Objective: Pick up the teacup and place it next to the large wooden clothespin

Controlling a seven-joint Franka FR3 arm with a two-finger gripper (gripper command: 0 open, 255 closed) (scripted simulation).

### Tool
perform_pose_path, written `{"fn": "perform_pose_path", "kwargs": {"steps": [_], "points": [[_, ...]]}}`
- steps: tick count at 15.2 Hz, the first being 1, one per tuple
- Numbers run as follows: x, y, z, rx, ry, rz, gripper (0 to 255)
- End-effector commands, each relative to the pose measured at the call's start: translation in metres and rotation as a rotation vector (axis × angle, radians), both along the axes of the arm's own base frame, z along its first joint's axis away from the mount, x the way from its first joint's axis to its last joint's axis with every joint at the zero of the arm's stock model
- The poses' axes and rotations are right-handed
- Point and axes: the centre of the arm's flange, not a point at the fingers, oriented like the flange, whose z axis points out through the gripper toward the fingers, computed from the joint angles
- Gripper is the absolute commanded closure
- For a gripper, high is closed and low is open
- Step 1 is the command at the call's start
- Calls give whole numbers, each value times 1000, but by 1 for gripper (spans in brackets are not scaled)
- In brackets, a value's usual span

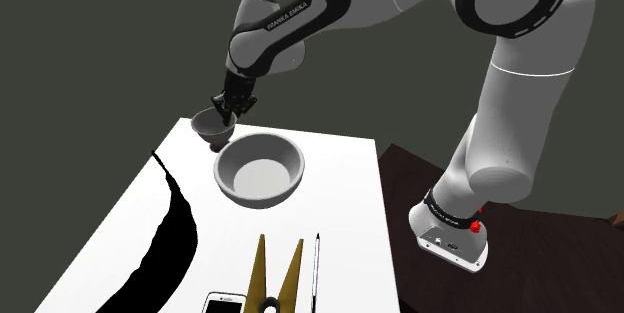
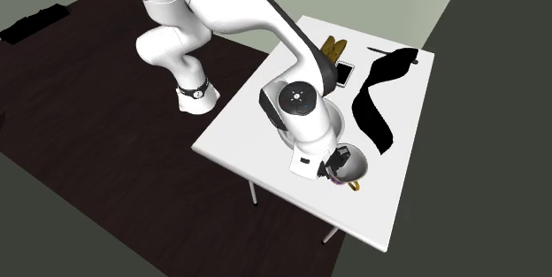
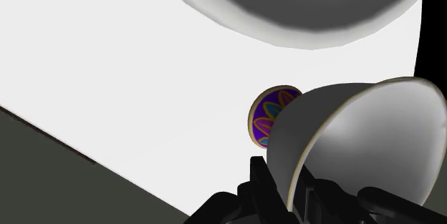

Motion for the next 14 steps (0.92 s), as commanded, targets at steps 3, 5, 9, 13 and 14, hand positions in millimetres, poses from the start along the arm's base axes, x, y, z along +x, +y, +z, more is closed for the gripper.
{"fn": "perform_pose_path", "kwargs": {"steps": [3, 5, 9, 13, 14], "points": [[-1, 0, 21, 0, 0, 0, 255], [-1, 0, 32, 0, 0, 0, 255], [-1, 0, 53, 0, 0, 0, 255], [-1, 0, 74, 0, 0, 0, 255], [-1, 0, 79, 0, 0, 0, 255]]}}
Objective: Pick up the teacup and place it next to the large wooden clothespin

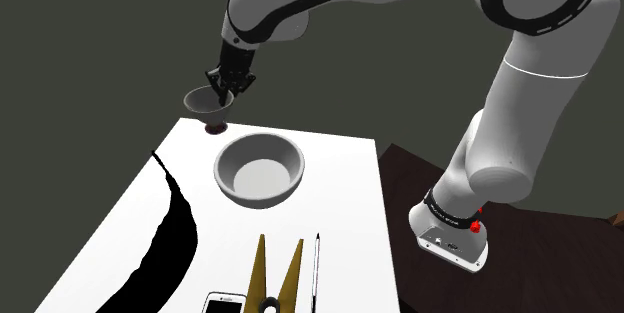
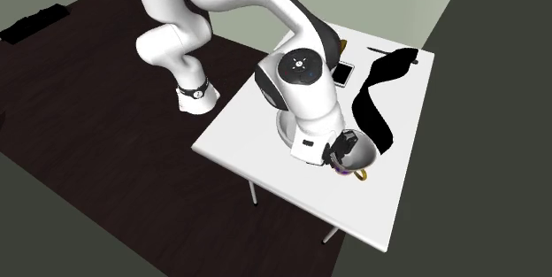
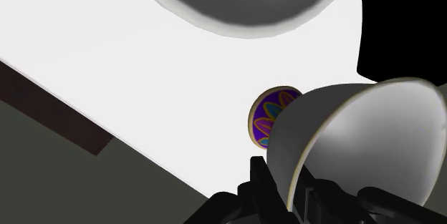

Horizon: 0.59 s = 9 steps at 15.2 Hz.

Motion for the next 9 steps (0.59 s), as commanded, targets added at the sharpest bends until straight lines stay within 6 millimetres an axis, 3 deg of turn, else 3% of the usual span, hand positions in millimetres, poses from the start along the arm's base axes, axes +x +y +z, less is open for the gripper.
{"fn": "perform_pose_path", "kwargs": {"steps": [1, 9], "points": [[0, 1, 11, 0, 0, 0, 255], [0, 1, 53, 0, 0, 0, 255]]}}
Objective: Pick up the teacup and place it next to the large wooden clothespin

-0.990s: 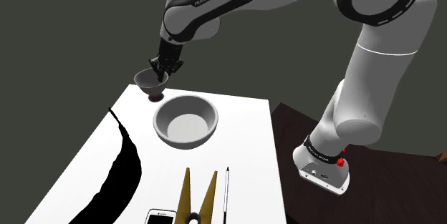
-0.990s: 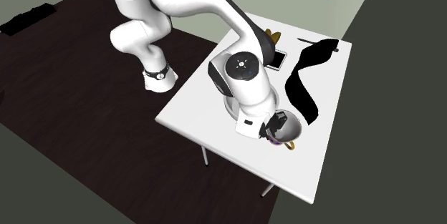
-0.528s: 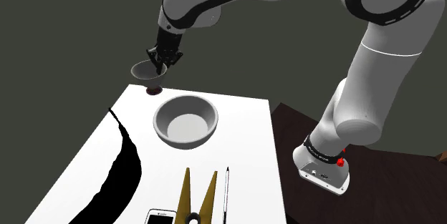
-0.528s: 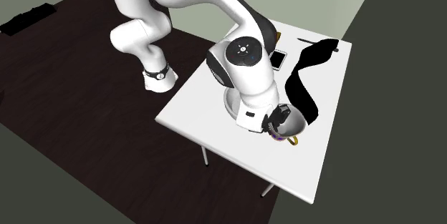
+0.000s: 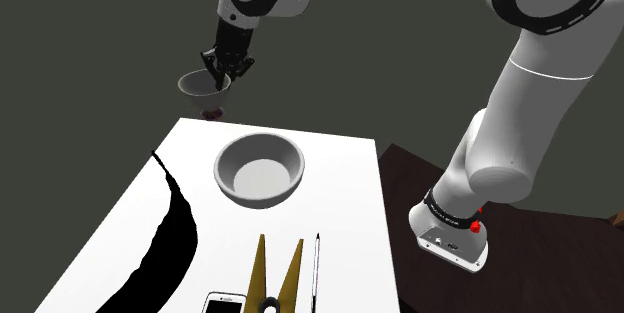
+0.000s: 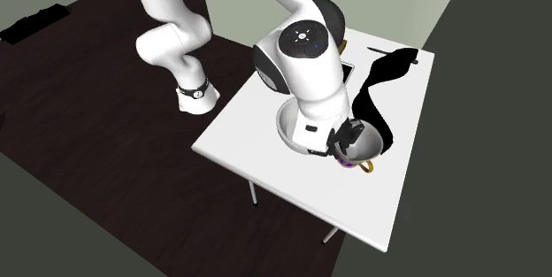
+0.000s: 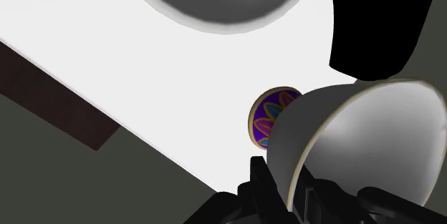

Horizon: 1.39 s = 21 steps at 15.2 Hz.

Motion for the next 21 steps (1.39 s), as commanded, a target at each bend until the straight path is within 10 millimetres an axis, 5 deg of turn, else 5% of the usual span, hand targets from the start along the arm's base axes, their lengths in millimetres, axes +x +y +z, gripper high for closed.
{"fn": "perform_pose_path", "kwargs": {"steps": [1, 7, 21], "points": [[1, 0, 10, 0, 0, 0, 255], [1, 0, 38, 0, 0, 0, 255], [-184, 8, 39, 0, 0, 0, 255]]}}
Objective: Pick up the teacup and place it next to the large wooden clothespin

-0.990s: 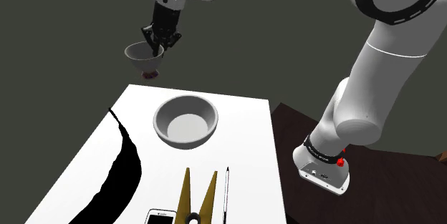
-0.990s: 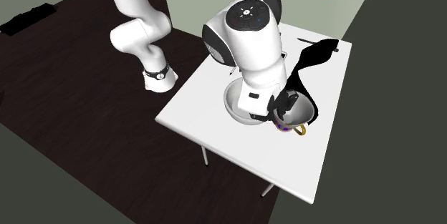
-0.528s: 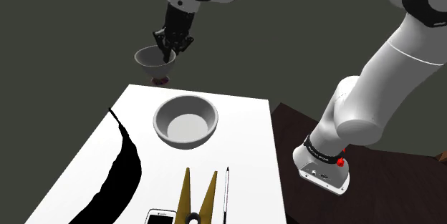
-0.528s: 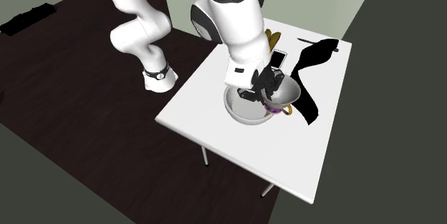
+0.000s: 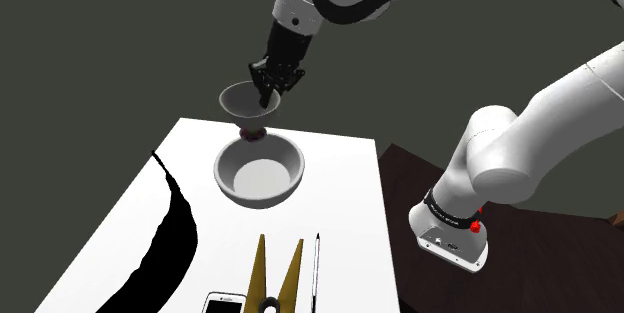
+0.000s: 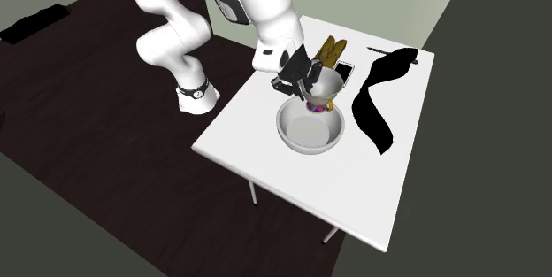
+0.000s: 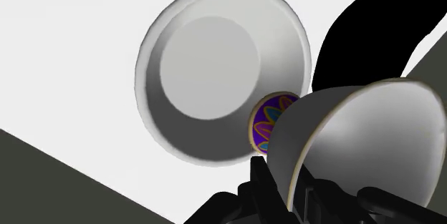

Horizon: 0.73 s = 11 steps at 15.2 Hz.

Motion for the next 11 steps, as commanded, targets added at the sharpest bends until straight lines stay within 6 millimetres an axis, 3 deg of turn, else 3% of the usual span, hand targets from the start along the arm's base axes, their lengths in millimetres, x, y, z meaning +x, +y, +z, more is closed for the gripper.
{"fn": "perform_pose_path", "kwargs": {"steps": [1, 11], "points": [[-25, 4, 0, 0, -1, -1, 255], [-156, 10, 1, 0, -1, -1, 255]]}}
